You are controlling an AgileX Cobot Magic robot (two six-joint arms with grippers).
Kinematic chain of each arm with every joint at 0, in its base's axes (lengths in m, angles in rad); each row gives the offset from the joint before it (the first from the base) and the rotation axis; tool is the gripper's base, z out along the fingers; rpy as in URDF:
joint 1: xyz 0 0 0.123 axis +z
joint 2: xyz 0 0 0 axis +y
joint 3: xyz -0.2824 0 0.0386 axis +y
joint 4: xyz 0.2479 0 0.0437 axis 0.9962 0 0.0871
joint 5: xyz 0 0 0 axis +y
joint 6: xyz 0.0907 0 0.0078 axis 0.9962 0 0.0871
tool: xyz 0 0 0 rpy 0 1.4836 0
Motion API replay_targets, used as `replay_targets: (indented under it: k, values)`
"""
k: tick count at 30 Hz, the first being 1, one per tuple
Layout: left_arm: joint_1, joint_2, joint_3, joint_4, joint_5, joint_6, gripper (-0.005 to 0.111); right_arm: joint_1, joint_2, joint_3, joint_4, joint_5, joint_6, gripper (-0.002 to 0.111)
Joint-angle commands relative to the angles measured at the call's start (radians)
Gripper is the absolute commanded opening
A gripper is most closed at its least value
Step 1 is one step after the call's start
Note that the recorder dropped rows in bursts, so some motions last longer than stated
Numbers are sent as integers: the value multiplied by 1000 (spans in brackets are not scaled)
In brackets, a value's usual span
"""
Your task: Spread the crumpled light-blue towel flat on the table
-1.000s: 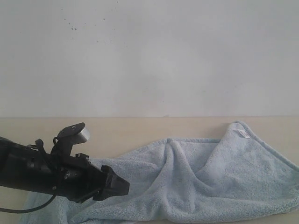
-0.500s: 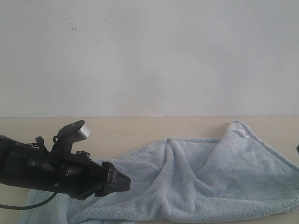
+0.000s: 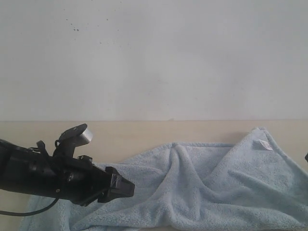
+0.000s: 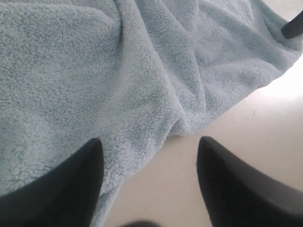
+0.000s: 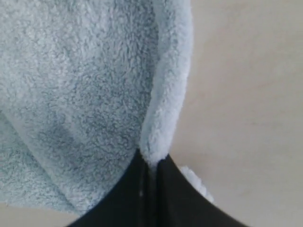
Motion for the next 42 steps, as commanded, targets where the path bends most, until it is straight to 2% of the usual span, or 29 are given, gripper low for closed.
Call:
replay_targets:
  k: [1,5,8,12,14,19,21,24,26,29,32,34,35,36,39,42]
  values:
    - [0,0,-5,-12,-1,-3,57,-4,-114,-5,-45,-129,93,0]
    - [0,0,-5,-12,-1,-3,57,-41,-195,-5,-170,-273,287,0]
    - [0,0,-5,-12,-1,-3,57,-82,-207,-5,-222,-310,279,0]
    - [0,0,-5,-12,-1,-3,57,-133,-173,-5,-209,-273,274,2]
    - [0,0,-5,-12,-1,-3,57,-145,-146,-5,-203,-253,269,11]
    - [0,0,-5,-12,-1,-3,57,-150,-99,-5,-185,-257,267,53]
    - [0,0,-5,-12,-1,-3,57,-150,-99,-5,-176,-282,267,58]
    - [0,0,-8,-14,-1,9,57,-150,-114,-5,-66,-311,270,58]
    - [2,0,-23,-14,-1,54,57,-150,-125,-5,156,-316,220,58]
    - [24,-15,-70,16,45,105,55,-145,-143,-5,557,-236,-49,58]
    - [53,-50,-118,169,143,147,40,-109,-146,-5,782,-123,-218,58]
    - [55,-82,-135,349,171,150,16,-71,-146,-5,774,-95,-284,52]
    - [53,-93,-135,413,178,150,3,-47,-146,-5,738,-91,-291,44]
    - [53,-102,-130,479,188,153,4,-25,-146,-5,702,-92,-294,37]
    - [53,-104,-104,511,222,150,4,60,-146,-5,545,-105,-286,-1]
    - [23,-102,-65,518,231,157,4,151,-146,-5,488,-136,-232,0]
